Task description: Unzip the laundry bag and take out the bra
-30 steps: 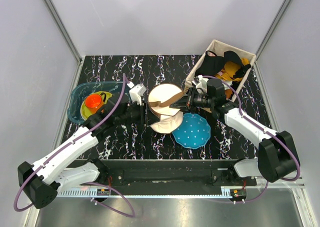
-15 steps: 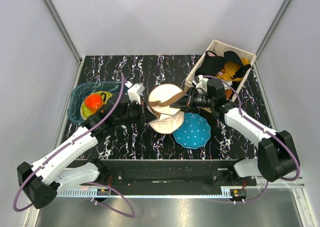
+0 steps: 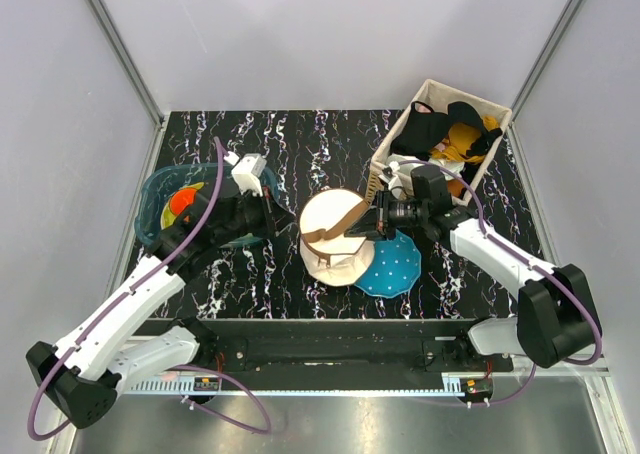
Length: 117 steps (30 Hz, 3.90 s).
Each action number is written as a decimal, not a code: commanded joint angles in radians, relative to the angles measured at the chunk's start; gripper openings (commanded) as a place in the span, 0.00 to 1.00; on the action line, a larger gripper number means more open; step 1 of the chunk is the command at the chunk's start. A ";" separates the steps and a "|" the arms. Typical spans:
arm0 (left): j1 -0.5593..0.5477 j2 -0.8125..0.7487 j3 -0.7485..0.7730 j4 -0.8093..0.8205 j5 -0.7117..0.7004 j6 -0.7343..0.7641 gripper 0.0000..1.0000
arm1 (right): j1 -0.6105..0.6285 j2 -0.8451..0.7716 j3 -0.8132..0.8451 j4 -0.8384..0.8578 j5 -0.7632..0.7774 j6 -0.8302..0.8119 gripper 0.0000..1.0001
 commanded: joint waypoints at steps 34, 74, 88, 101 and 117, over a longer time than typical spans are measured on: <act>-0.399 0.016 -0.089 0.039 -0.351 0.098 0.52 | 0.003 0.026 0.065 0.038 0.044 0.106 0.00; -0.384 -0.127 -0.202 0.041 -0.481 0.036 0.00 | 0.003 0.005 0.013 0.105 0.018 0.109 0.00; -0.382 -0.050 -0.187 0.086 -0.309 0.079 0.66 | 0.003 0.011 0.022 0.107 0.020 0.096 0.00; -0.344 0.027 -0.178 0.214 -0.246 0.066 0.48 | 0.003 -0.015 0.008 0.102 0.017 0.097 0.00; -0.319 -0.061 -0.152 0.145 -0.286 0.067 0.00 | 0.003 -0.017 -0.033 0.090 0.002 0.063 0.00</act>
